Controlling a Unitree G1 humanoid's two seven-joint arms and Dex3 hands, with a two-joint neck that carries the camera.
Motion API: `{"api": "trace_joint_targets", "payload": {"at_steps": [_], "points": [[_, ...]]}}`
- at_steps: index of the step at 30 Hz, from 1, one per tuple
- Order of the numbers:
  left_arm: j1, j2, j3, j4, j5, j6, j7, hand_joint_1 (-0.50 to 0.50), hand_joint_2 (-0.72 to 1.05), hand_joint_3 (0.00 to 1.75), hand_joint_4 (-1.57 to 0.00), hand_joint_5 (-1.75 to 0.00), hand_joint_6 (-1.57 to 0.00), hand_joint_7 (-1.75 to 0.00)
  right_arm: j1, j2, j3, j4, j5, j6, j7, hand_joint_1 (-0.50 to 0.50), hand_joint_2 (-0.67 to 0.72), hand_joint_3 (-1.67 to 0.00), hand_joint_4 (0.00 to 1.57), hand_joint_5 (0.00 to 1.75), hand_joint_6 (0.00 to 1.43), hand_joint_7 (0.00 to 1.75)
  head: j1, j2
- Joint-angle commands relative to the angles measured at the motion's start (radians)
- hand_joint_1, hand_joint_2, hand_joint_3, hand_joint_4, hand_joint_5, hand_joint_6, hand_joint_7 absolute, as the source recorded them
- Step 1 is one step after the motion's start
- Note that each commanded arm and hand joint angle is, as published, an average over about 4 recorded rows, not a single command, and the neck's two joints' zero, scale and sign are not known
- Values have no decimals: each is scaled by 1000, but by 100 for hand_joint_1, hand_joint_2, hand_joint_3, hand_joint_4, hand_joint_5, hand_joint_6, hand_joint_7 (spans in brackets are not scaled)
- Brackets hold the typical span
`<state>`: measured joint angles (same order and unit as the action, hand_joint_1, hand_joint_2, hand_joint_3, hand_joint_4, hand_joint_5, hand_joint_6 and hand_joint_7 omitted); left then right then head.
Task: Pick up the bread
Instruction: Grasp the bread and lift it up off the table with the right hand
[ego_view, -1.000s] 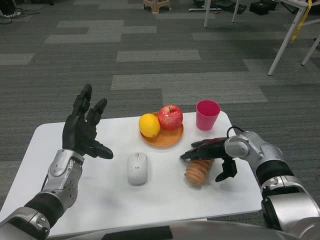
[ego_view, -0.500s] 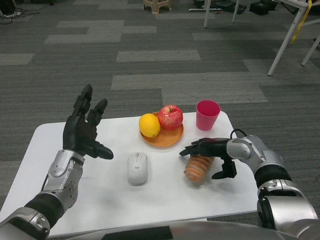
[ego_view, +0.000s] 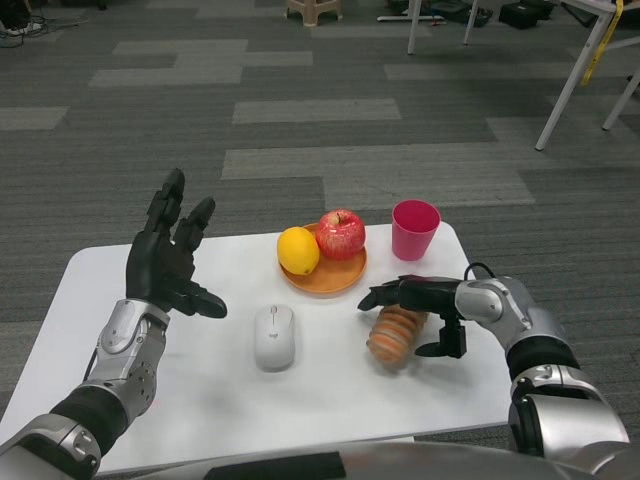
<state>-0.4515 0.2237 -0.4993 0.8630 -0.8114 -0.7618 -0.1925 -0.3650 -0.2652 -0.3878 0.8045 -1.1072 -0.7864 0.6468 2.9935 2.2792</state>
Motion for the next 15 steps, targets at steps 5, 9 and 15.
{"api": "trace_joint_targets", "payload": {"at_steps": [5, 9, 15], "points": [[-3, 9, -5, 4, 0, -7, -4, 50, -37, 9, 0, -41, 0, 0, 38, 4, 2, 27, 10, 13, 33, -22, -11, -157, 0, 68, 14, 112, -1, 0], [-4, 9, -6, 4, 0, -7, -4, 50, -37, 9, 0, -41, 0, 0, 38, -22, 50, 26, 15, 10, 34, -20, -16, -151, 0, 70, 31, 147, 0, 1], [-4, 9, -7, 4, 0, -7, -4, 50, -37, 9, 0, -41, 0, 0, 38, -59, 171, 4, 14, 12, 34, -17, -16, -151, 0, 85, 37, 154, 0, 1]]}}
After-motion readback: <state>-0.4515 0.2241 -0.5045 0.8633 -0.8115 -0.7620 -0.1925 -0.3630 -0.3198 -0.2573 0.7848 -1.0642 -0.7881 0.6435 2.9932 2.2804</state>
